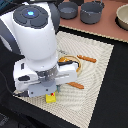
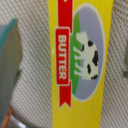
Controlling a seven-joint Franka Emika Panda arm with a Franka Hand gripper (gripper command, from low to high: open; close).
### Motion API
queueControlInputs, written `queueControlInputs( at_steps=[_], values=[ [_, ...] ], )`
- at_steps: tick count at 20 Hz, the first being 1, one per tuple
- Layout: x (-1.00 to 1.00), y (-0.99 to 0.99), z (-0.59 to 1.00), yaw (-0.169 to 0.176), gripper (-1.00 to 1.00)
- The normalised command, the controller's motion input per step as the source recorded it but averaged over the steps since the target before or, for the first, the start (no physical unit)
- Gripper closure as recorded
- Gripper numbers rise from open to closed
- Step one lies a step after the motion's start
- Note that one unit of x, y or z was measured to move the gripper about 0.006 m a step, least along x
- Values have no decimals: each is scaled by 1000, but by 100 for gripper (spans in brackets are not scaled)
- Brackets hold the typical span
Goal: Place the bread, butter, and milk from the table onto the serving area.
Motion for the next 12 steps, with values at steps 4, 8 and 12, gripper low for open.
queueControlInputs(
  at_steps=[4, 8, 12],
  values=[
    [-31, 191, 706, -3, -100],
    [-502, 468, 525, -3, -100],
    [-680, 575, 223, 23, -100]
  ],
)
